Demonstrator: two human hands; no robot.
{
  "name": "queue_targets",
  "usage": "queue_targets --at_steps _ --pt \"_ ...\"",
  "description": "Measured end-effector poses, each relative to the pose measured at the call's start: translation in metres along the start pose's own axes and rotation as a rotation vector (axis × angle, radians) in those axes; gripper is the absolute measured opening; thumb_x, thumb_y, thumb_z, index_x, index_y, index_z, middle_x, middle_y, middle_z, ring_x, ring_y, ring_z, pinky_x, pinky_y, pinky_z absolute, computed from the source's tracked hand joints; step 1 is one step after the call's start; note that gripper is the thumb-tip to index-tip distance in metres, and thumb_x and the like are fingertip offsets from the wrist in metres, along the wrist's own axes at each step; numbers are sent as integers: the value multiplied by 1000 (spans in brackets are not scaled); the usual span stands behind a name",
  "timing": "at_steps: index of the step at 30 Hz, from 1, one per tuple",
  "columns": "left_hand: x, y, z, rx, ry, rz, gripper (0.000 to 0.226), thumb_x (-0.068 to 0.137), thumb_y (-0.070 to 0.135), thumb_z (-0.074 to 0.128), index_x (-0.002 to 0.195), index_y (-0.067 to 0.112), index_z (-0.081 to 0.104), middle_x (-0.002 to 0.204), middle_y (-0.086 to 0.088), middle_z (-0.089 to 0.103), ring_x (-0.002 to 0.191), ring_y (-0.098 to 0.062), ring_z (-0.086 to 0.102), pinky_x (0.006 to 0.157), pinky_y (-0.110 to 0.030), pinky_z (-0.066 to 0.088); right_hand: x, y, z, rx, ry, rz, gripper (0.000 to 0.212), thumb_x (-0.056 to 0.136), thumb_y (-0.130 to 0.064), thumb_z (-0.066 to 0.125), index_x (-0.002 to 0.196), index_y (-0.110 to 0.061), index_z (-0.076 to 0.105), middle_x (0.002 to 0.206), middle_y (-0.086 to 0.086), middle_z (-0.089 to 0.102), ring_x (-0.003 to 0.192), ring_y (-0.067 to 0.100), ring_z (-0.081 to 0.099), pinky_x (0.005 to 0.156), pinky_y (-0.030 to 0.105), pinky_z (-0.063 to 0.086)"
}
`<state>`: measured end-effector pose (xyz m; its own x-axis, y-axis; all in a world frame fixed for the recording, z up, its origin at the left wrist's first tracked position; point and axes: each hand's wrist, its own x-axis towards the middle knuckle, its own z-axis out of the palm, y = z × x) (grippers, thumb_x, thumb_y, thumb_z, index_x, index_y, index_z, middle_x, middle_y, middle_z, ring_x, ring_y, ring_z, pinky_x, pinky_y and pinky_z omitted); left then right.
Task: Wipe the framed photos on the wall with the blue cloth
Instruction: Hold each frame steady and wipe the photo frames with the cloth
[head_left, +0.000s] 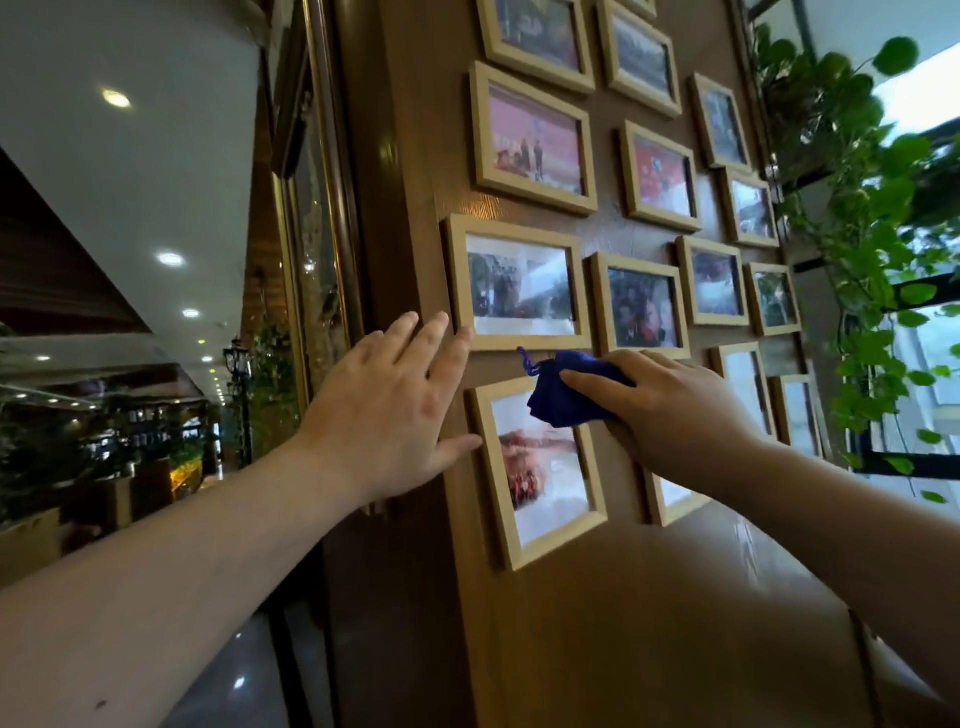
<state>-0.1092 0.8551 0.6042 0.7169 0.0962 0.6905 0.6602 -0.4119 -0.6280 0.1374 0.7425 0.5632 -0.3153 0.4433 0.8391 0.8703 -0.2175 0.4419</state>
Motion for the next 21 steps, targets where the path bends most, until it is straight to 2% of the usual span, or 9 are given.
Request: queue_targets --at_steps 5,10,12,15,21 --pt "52 -25 38 14 50 0 95 81 74 37 149 12 18 153 -20 34 140 -39 31 109 -53 35 50 30 38 -56 49 -4 56 80 -14 69 131 -18 47 105 14 62 80 30 61 51 37 52" --pt "96 -34 63 53 97 -41 100 80 78 27 152 14 0 161 -17 15 147 -37 10 117 -53 20 97 64 71 -70 148 18 51 83 -17 65 131 -19 47 102 14 62 80 31 61 50 32 47" --pt "114 -33 70 77 108 -86 103 79 81 27 151 14 -6 162 -16 7 148 -37 2 118 -53 16 114 78 84 -75 195 27 51 85 -19 63 133 -19 46 105 14 61 82 31 60 53 31 44" --pt "137 -29 83 87 115 -155 108 76 85 27 151 14 -5 162 -15 5 147 -38 -1 117 -55 14 137 93 105 -40 224 38 54 86 -20 62 135 -21 41 112 14 59 90 33 58 59 39 50" --pt "158 -24 118 82 54 -296 117 67 93 19 152 15 -1 162 -16 5 147 -38 -5 116 -61 15 174 102 138 -50 258 33 77 81 -29 67 144 -26 23 130 16 44 110 32 48 76 43 48"
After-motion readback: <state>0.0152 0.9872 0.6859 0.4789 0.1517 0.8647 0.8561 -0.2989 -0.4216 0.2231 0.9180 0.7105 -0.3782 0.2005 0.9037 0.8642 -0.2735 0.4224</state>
